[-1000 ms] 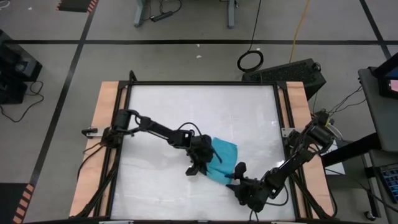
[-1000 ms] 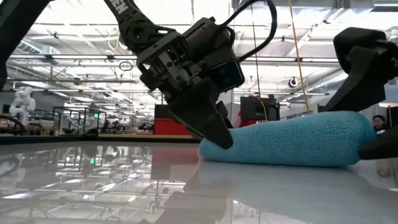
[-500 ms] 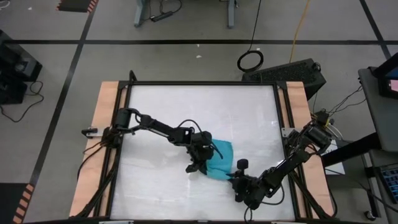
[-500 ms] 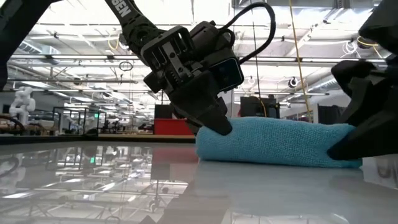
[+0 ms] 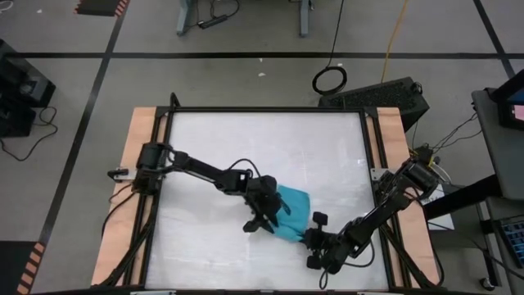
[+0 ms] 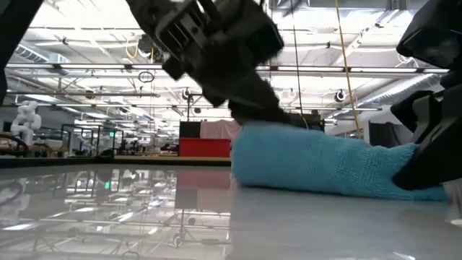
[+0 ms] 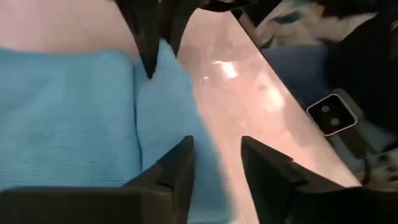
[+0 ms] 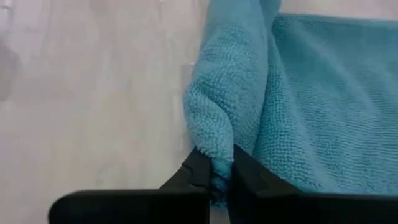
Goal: Roll towel into tight, uniform cylinder
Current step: Roll the blue towel
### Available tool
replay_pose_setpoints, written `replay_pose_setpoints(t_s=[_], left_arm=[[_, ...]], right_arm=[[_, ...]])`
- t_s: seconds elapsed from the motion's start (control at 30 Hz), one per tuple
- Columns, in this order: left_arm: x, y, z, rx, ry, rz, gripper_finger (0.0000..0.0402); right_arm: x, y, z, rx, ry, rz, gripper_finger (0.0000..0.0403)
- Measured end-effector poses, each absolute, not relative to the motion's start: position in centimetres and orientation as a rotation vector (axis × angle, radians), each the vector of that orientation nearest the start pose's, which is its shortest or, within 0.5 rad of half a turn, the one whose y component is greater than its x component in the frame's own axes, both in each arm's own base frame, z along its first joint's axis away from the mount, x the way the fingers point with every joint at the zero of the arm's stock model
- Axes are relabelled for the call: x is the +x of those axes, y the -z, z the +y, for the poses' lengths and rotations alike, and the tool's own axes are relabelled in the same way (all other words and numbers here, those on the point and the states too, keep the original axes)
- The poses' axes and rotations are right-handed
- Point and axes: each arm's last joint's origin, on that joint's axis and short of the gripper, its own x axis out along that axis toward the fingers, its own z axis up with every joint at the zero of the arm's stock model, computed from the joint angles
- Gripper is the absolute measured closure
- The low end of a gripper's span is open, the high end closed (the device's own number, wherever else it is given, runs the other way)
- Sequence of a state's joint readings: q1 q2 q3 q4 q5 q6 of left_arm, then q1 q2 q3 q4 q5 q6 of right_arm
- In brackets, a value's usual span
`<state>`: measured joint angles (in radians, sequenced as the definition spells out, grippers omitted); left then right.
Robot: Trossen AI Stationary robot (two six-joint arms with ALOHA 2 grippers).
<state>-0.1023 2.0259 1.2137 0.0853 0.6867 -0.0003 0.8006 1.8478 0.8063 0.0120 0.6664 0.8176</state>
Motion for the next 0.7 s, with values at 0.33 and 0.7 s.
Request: replay_pose_setpoints(t_s=[0.33, 0.7], left_arm=[[38.4, -16.9, -13.0, 0.469, 0.575, 0.678, 0.0247], [37.6, -15.0, -17.8, 0.925, 0.425, 0.603, 0.0234]], right_arm=[[22.7, -12.4, 19.9, 0.229, 0.177, 0.740, 0.0393], [21.4, -12.0, 18.6, 0.437, 0.174, 0.686, 0.0393]])
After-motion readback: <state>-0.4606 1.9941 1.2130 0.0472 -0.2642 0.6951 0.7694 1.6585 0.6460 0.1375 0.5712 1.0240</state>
